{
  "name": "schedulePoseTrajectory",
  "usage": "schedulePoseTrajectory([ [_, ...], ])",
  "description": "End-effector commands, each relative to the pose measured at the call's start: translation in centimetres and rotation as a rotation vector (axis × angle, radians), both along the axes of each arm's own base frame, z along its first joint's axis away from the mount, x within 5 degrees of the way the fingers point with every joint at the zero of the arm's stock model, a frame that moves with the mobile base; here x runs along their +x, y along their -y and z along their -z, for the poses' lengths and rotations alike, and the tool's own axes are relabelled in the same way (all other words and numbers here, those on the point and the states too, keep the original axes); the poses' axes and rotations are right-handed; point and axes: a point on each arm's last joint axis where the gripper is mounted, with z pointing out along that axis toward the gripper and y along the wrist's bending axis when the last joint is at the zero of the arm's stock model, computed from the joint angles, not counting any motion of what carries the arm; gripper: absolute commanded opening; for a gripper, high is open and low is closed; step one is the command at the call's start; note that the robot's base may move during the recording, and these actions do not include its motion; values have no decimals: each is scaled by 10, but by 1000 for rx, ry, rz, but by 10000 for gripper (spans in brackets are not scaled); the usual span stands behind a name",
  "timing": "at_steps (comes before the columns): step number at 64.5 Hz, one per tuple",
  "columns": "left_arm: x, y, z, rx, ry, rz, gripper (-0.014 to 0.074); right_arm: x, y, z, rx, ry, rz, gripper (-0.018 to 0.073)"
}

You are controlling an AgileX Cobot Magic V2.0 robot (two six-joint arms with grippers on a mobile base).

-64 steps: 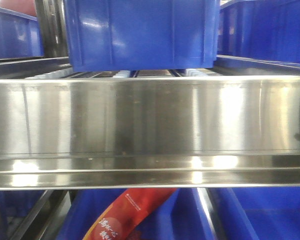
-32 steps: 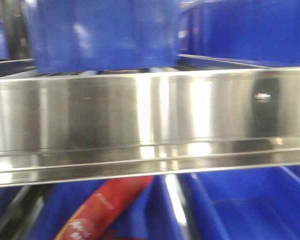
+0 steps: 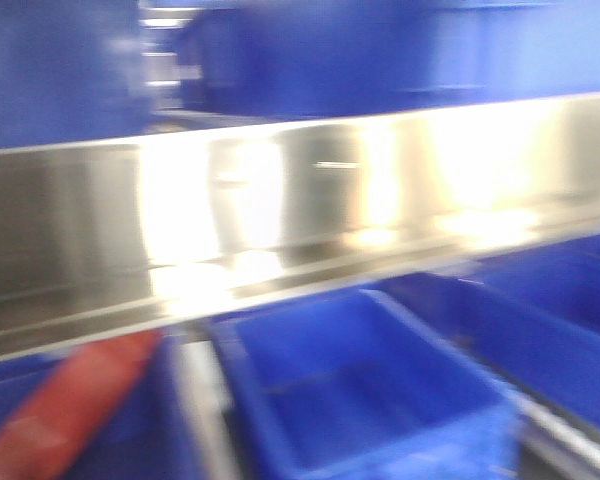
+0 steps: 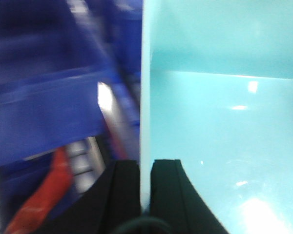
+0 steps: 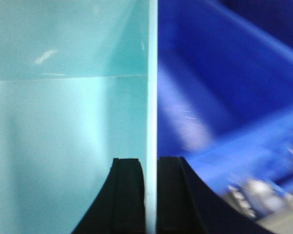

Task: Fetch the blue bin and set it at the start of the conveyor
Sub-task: 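Hold the bin in both grippers while the base turns away from the rack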

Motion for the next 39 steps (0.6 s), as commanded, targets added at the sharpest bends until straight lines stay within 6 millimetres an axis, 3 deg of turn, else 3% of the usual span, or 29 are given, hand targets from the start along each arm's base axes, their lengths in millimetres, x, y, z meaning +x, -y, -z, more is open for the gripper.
schedulePoseTrajectory([
  [1,-4,-5,-11,6,62,-11,-111,-5,6,-12,-26,71,17,-163],
  [39,-4,-5,-11,6,62,-11,-111,-5,6,-11,-28,60,21,-163],
])
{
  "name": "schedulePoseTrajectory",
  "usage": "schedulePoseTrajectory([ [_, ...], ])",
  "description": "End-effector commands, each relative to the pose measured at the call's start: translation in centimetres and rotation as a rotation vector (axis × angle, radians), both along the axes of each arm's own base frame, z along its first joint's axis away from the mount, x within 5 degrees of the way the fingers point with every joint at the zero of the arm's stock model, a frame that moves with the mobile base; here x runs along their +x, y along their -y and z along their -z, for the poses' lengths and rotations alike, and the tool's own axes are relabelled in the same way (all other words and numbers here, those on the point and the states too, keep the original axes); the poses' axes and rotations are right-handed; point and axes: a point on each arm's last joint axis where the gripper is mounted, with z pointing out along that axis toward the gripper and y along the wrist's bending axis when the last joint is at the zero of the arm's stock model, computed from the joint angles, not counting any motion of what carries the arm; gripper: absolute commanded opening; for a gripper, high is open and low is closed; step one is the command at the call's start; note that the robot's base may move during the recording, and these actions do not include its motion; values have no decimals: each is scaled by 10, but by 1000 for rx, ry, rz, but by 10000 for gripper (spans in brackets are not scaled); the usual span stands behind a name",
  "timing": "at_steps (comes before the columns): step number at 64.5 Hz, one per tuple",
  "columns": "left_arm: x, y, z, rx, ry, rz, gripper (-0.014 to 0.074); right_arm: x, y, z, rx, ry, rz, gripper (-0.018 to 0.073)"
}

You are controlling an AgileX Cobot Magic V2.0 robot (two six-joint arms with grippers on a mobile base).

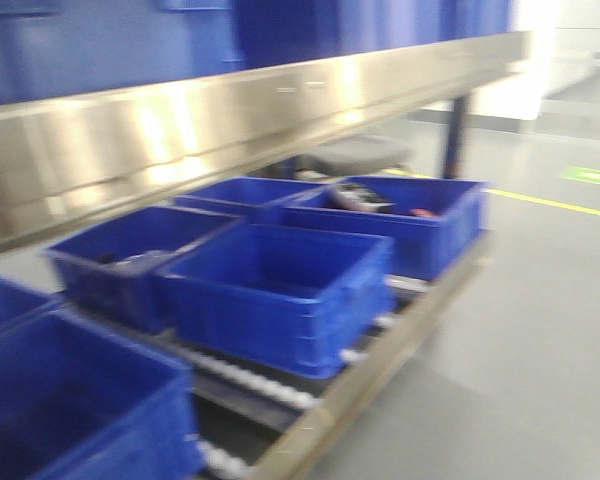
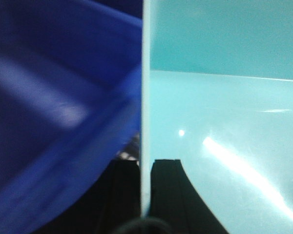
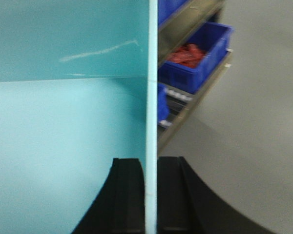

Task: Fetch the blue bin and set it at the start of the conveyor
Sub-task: 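Hold the bin in both grippers while the base turns away from the rack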

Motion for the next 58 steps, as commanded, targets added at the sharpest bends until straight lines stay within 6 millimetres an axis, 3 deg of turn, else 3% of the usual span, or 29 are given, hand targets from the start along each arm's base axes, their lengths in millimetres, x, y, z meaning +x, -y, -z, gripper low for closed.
schedulePoseTrajectory([
  [1,-5,-5,-10,7,58,-13,-111,-6,6,-11,-26,58,19,-163],
  [58,-5,-5,-10,7,58,-13,-111,-6,6,-11,-26,58,19,-163],
])
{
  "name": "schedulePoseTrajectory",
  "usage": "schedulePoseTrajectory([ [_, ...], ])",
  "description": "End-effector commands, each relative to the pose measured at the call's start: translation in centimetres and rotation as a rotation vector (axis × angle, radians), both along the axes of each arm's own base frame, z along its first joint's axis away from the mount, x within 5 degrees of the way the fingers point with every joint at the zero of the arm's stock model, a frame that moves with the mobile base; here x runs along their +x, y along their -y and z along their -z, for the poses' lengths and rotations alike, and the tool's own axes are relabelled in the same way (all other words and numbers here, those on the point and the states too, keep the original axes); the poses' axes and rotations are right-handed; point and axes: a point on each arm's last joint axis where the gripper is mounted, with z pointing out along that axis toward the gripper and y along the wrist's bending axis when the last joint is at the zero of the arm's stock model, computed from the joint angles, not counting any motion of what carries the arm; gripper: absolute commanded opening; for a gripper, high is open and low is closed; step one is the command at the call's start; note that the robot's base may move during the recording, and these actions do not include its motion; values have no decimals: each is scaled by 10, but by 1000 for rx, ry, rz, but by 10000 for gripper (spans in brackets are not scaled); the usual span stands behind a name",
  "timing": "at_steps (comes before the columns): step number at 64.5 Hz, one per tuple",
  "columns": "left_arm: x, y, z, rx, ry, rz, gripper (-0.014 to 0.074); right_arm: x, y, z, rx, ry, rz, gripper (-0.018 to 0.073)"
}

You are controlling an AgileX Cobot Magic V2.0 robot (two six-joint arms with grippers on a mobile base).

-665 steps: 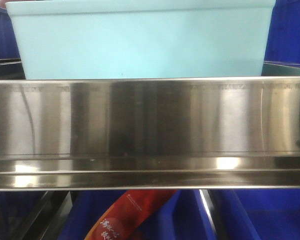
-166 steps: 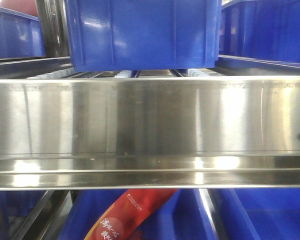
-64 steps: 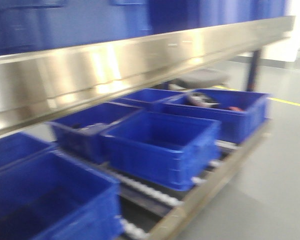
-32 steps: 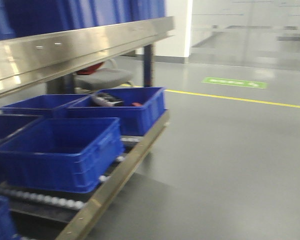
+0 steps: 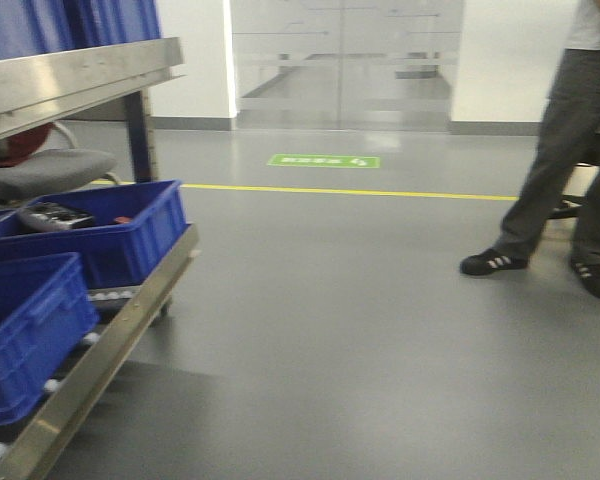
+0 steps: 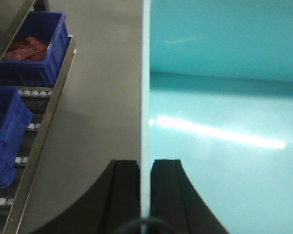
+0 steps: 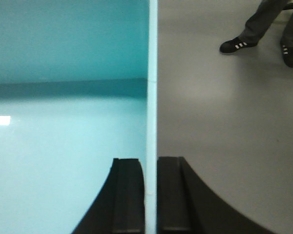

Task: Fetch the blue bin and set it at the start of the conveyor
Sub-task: 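Hold the bin in both grippers while the base turns away from the rack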

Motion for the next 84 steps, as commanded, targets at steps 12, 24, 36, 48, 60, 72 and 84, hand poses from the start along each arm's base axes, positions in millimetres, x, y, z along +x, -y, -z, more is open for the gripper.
schedulePoseTrajectory([
  [12,-5,-5,-10,7,58,-13,-111,-6,6,-11,-26,57,19,-163],
  [24,-5,-5,-10,7,58,-13,-111,-6,6,-11,-26,57,19,-163],
  [36,-5,-5,-10,7,58,-13,-111,-5,6,-11,-25,60,18,-163],
  [48,-5,-5,-11,7,59,-12,-111,-5,6,-12,-24,67,16,-163],
  [60,-5,-5,-11,7,59,-12,-111,-5,6,-12,-23,72,14,-163],
  [72,-5,-5,-11,7,59,-12,-111,-5,6,-12,-22,75,14,-163],
  [84,-5,-5,-11,7,59,-12,-111,-5,6,-12,-22,75,14,-163],
])
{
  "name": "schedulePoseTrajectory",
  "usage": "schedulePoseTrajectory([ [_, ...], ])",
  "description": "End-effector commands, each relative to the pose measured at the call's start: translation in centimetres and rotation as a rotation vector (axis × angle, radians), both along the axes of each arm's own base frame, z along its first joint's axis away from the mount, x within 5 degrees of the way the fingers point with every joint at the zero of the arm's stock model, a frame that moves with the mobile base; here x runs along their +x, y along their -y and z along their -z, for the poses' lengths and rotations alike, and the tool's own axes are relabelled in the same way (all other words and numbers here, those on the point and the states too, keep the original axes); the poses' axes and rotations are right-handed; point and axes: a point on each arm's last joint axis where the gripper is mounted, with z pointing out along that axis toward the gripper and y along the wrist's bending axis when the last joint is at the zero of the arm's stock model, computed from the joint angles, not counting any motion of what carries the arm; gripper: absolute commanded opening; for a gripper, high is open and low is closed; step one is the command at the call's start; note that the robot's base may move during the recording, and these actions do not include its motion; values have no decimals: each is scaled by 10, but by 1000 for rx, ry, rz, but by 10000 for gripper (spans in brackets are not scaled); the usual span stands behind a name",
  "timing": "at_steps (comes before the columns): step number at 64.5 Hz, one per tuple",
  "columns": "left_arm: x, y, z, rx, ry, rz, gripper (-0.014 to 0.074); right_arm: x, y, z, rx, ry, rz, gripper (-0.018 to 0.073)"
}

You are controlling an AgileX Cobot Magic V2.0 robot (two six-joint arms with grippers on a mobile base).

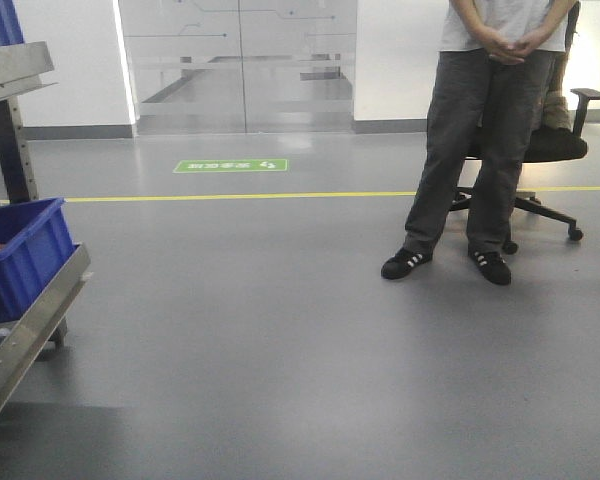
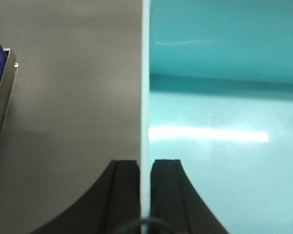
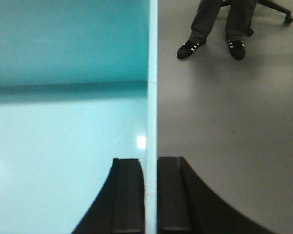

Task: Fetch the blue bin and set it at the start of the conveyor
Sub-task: 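Hold the bin in both grippers while the base turns away from the rack, then hold the bin in both grippers while driving to the red conveyor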

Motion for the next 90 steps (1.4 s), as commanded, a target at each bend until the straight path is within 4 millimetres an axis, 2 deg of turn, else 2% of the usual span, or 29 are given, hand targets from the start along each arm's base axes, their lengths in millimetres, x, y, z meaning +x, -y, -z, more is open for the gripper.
schedulePoseTrajectory([
  [1,-4,-5,-10,8,58,-12,-111,-5,5,-12,-21,74,12,-163],
  [90,-1,-10,-12,36,88,-38,-111,-3,4,-17,-11,127,-4,-163],
])
